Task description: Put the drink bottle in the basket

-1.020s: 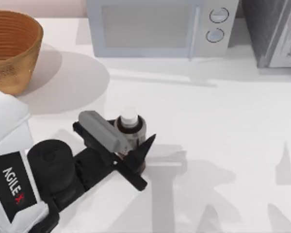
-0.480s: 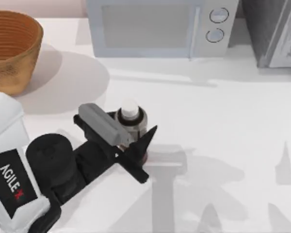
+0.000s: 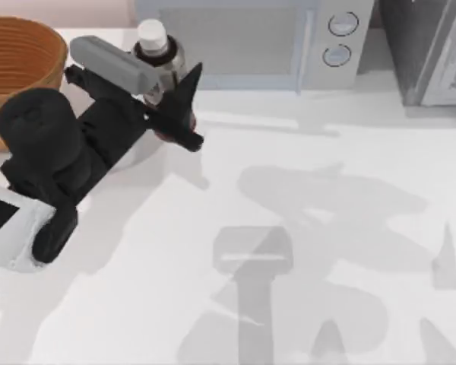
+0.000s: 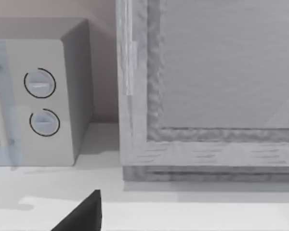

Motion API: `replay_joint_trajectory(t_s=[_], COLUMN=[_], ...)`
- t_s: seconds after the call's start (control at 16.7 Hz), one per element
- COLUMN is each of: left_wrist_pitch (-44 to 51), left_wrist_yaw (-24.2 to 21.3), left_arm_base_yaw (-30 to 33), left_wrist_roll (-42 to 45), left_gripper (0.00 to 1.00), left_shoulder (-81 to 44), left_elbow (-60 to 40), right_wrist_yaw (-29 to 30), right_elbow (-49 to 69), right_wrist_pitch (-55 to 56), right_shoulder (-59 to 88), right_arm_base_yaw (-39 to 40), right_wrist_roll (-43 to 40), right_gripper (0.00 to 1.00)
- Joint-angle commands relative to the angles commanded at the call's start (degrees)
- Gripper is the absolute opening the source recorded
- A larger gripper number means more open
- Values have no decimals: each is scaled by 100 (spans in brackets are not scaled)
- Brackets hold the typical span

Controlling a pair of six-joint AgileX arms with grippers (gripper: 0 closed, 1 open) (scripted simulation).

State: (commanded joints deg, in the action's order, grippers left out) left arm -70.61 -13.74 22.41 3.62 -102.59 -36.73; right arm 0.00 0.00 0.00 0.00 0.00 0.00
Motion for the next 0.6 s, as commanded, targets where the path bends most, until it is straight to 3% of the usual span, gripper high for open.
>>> replay_joint_trajectory(t_s=[0.6], left_wrist_pitch=[4026], left_wrist_yaw=[110], left_arm_base_yaw=[-2318], left_wrist_roll=[-86], left_gripper=[0], left_shoulder=[1255], left_elbow=[-2341], right_wrist_yaw=[0], right_elbow=[0], right_wrist_pitch=[0], right_shoulder=[0], right_arm_base_yaw=[0], right_wrist_roll=[0], right_gripper=[100])
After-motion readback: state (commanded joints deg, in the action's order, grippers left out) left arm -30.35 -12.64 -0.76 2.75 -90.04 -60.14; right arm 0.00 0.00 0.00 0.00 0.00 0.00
